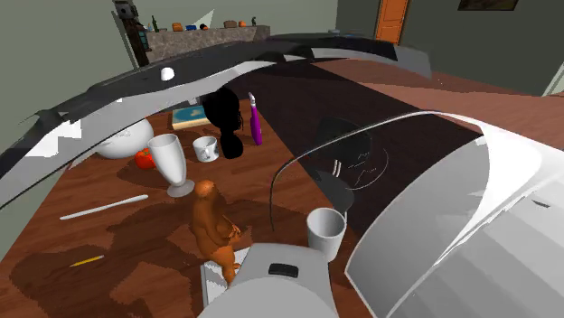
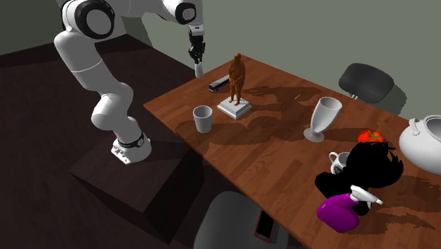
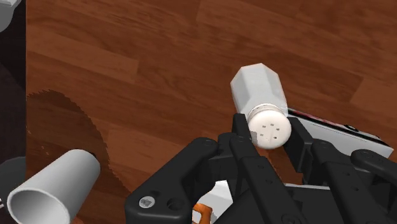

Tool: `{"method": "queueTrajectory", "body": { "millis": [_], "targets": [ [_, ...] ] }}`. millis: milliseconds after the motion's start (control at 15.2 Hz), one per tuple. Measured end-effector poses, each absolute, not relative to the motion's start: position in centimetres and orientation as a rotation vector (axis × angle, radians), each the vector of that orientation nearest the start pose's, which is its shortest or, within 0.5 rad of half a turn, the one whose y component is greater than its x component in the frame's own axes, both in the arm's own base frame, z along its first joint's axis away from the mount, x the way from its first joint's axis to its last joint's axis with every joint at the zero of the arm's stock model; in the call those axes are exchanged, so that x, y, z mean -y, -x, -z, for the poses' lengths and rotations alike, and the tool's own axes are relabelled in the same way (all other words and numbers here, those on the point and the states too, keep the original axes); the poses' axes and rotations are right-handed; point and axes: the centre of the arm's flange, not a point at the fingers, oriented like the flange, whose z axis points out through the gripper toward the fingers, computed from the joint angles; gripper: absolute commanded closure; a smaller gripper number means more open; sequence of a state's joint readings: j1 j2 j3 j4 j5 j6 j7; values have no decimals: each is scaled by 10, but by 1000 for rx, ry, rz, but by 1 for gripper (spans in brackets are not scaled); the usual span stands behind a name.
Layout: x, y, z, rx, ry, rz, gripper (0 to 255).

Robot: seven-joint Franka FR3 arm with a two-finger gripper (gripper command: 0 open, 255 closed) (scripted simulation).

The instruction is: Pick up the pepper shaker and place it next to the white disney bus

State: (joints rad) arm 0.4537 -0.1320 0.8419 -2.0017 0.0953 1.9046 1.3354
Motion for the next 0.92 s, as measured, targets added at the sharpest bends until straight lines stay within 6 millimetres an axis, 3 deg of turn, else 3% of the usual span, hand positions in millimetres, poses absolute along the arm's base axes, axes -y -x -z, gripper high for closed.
{"method": "queueTrajectory", "body": {
  "millis": [924],
  "targets": [
    [-517, -124, -423, -120, 3149, 10, 255]
  ]
}}
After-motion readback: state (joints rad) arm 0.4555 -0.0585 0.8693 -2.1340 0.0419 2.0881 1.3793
